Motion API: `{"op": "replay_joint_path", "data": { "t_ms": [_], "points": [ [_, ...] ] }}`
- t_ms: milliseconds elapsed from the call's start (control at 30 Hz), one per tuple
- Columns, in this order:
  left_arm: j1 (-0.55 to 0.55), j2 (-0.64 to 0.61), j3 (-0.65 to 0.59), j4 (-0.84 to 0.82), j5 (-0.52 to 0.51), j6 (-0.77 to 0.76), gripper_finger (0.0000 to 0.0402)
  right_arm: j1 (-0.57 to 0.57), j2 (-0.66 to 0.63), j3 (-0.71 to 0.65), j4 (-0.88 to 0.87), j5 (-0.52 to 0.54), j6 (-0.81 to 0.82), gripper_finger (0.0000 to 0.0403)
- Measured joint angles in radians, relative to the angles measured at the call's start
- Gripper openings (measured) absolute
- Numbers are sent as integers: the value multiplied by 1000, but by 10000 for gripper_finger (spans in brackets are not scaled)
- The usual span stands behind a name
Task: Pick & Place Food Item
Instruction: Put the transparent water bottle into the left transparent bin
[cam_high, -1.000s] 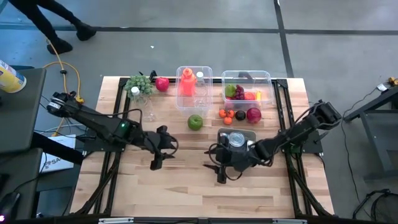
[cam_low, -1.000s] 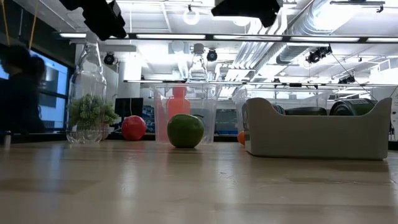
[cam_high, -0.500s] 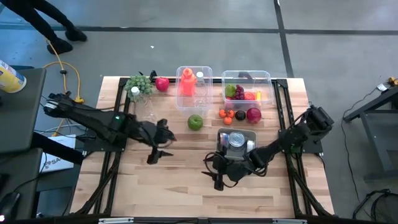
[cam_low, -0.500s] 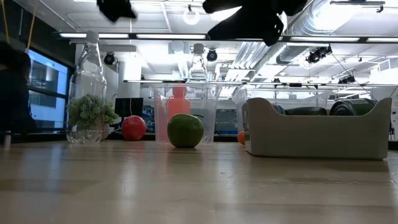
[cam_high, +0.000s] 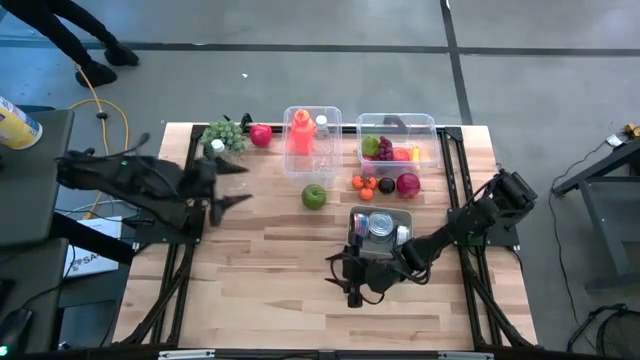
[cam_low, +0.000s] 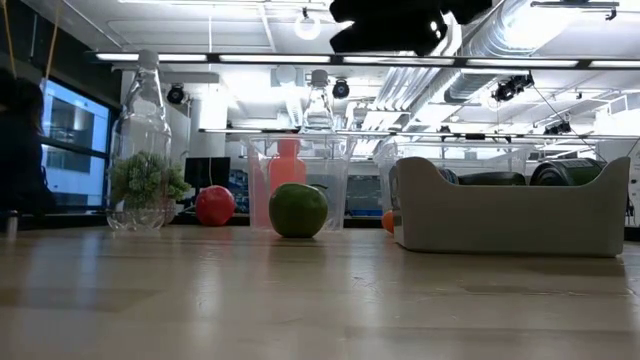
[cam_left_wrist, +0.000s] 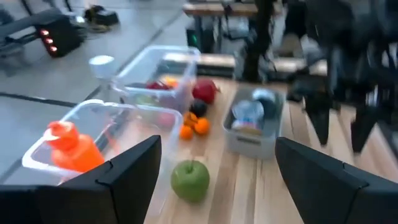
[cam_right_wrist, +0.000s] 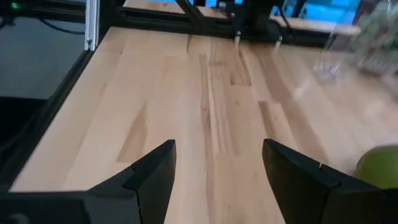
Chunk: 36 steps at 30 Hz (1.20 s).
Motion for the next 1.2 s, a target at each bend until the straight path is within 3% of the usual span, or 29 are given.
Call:
{"op": "replay_joint_path", "data": {
  "t_ms": [167,433,700,1033,1200],
  "points": [
    [57,-72,0,-4,-43,-115,305,-30,0,0,41,6,-82,227],
    [74,-71,0,-29,-41,-169,305,-70,0,0,44,4,-84,227],
    [74,-64,0,-11,-42,-128,305,-72,0,0,39,2,-76,227],
    [74,-64,0,-21,-43,131,305,-66,0,0,38,1,-75,227],
    [74,-64,0,-40,-178,77,305,-66,0,0,39,1,-75,227]
  ]
}}
